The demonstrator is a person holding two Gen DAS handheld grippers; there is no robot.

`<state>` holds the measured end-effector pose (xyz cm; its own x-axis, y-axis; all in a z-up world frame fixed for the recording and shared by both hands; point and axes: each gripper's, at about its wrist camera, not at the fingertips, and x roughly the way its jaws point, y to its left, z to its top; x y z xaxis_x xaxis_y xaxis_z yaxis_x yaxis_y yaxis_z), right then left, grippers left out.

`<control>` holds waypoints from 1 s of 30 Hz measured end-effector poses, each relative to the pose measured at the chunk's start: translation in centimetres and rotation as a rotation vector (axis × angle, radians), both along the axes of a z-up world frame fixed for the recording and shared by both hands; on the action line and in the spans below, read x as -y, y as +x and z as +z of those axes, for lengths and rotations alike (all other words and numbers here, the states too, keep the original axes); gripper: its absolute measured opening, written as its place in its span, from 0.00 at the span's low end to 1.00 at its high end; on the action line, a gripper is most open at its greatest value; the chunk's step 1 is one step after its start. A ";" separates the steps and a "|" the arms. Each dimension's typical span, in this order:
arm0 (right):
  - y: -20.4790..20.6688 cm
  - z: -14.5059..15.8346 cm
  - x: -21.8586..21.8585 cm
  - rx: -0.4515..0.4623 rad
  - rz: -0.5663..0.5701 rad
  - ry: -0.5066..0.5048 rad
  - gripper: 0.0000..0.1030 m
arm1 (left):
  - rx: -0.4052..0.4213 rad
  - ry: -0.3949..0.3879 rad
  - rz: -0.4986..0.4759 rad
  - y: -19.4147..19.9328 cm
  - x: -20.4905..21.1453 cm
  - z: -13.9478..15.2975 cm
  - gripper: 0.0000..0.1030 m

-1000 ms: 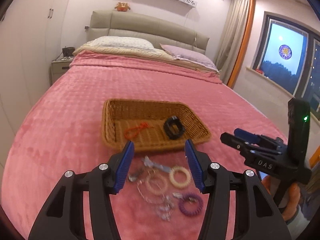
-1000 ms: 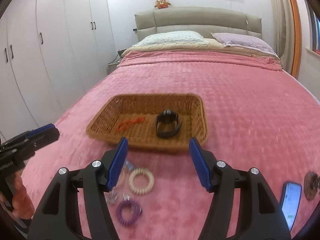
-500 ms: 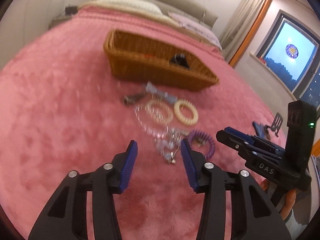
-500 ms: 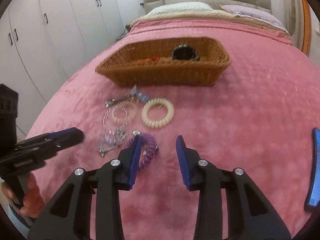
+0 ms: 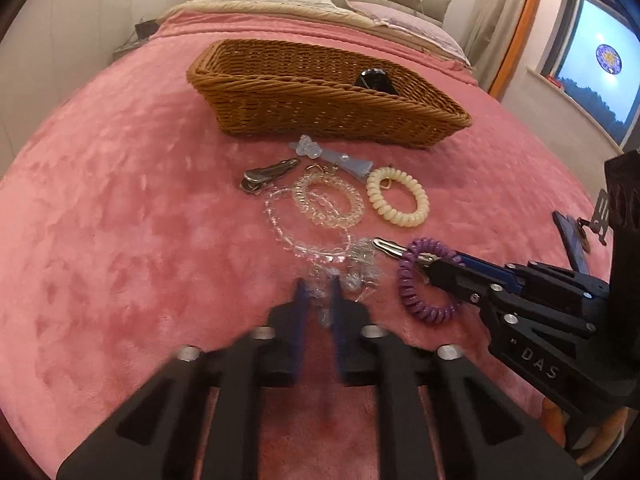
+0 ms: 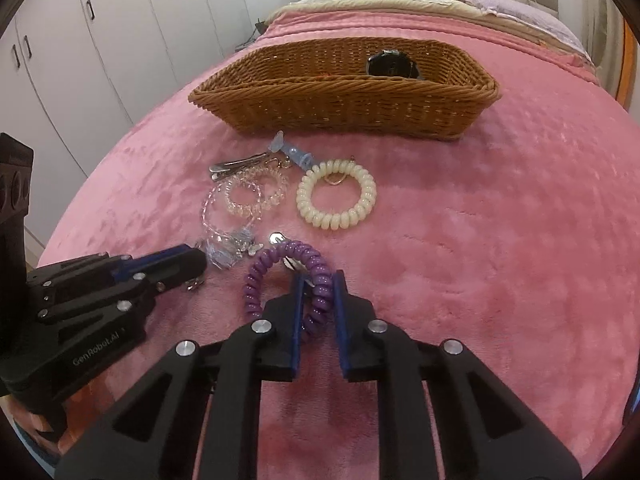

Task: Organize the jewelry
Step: 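Grasp the crystal pendant with the left tool while the right tool grasps the purple coil, then lift the crystal pendant with the left tool while the right tool lifts the purple coil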

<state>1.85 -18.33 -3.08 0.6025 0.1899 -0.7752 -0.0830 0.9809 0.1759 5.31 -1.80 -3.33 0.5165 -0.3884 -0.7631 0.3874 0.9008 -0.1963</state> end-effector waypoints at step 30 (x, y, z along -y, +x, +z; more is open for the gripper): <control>-3.7 0.3 4.9 -0.030 -0.064 0.051 0.11 | -0.023 -0.074 -0.014 -5.7 -3.7 1.0 0.45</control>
